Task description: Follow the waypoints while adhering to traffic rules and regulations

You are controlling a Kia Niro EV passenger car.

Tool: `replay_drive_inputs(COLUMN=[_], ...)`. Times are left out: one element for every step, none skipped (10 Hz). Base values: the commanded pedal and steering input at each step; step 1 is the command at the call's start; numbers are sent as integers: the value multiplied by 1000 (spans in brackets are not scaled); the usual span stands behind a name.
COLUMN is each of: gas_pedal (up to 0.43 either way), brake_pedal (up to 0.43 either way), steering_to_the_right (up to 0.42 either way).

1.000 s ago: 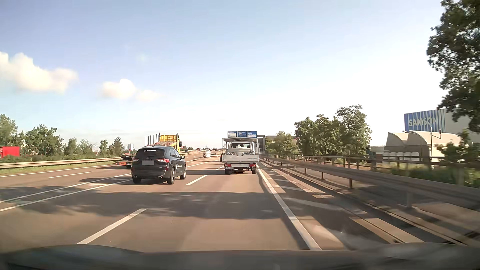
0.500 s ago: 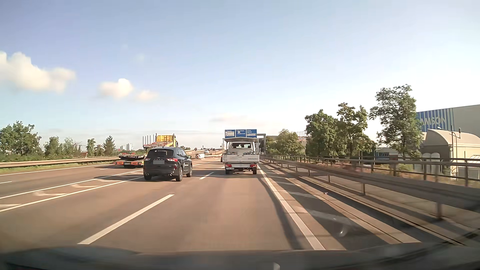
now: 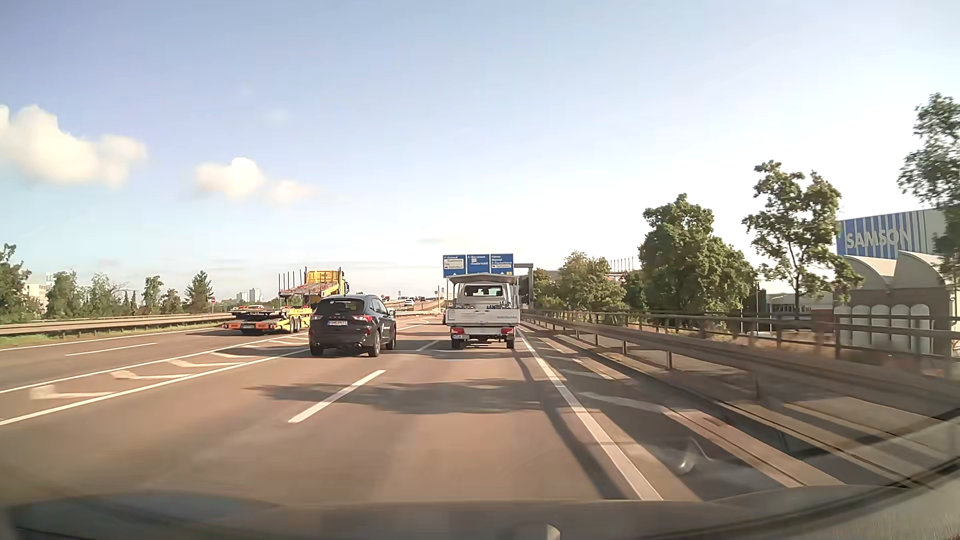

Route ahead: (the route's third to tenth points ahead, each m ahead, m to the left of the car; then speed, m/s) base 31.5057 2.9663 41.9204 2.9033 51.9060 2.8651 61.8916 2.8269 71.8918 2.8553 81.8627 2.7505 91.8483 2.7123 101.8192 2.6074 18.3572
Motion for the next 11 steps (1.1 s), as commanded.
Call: replay_drive_inputs(gas_pedal=[98,98,98,98,98,98,98,98,98,8,0], brake_pedal=[0,0,0,0,0,0,0,0,0,0,0], steering_to_the_right=[3,3,3,3,3,3,3,4,4,5,5])
